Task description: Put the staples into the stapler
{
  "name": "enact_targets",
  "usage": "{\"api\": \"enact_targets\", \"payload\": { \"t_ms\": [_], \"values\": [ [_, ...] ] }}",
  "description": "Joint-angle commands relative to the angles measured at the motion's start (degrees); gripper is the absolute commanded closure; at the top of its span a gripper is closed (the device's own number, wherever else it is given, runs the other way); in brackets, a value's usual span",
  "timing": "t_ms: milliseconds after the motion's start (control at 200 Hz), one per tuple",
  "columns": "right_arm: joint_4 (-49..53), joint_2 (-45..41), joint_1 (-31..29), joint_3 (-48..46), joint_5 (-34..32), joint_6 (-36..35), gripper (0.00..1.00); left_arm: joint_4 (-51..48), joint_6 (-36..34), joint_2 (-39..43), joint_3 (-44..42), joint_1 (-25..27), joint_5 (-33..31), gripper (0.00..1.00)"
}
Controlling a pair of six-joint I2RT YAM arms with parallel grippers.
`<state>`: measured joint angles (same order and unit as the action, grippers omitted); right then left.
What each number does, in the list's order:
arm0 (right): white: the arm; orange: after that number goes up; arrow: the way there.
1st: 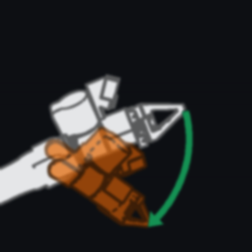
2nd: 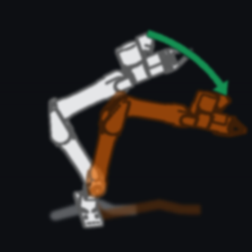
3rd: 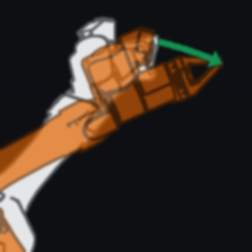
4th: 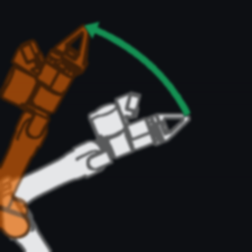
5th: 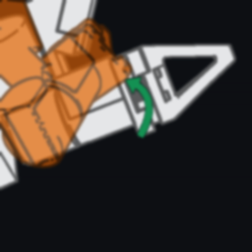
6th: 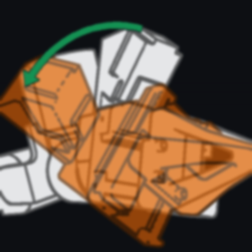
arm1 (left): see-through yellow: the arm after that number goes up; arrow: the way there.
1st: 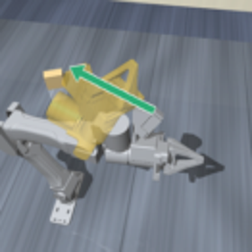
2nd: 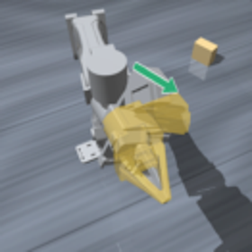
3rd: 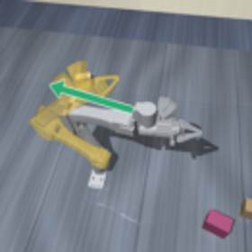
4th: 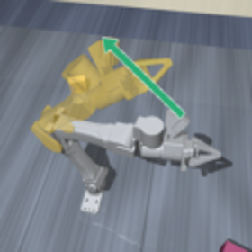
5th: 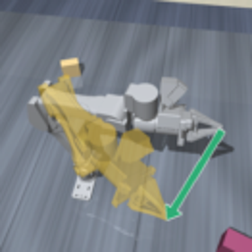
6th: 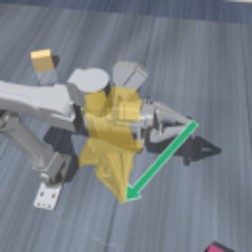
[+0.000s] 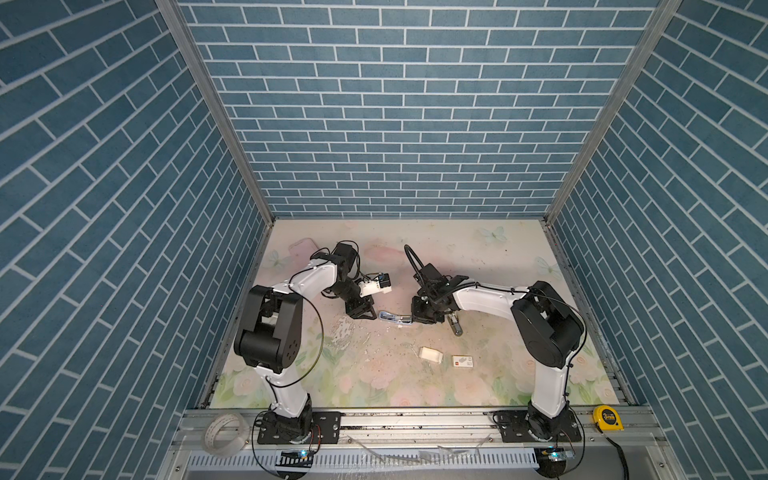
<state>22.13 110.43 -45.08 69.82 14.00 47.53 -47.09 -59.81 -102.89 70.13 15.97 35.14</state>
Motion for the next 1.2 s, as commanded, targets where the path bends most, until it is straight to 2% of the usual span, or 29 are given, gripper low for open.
{"api": "enact_targets", "payload": {
  "t_ms": [0,195,320,445,660,735,1005,1195],
  "values": [
    [3.4,1.5,0.2,0.8,-0.6,-1.2,0.85,-1.7,-2.1,-1.7,0.9,2.0,-1.6,0.41],
    [3.2,1.8,0.3,1.1,-0.3,-1.2,0.85,-0.2,-1.9,-2.7,0.5,4.6,-3.5,0.43],
    [3.0,1.9,0.4,1.1,-0.2,-1.1,0.85,-0.2,-1.7,-4.3,1.1,6.3,-6.0,0.5],
    [2.9,1.8,0.5,0.9,-0.1,-1.2,0.85,0.2,-1.4,-4.6,1.1,6.9,-6.8,0.52],
    [2.3,1.9,0.7,0.9,0.4,-1.5,0.85,3.1,0.3,-4.8,1.0,7.2,-9.9,0.5],
    [2.4,2.1,0.9,0.9,0.5,-1.6,0.85,3.2,0.7,-4.9,1.2,7.4,-10.1,0.56],
    [2.2,2.3,1.1,0.8,0.9,-2.2,0.86,3.4,0.7,-4.4,0.3,7.9,-8.9,0.65],
    [3.0,2.4,1.1,0.9,0.7,-2.8,0.86,3.2,1.2,-3.7,0.5,8.2,-7.9,0.77]
  ]
}}
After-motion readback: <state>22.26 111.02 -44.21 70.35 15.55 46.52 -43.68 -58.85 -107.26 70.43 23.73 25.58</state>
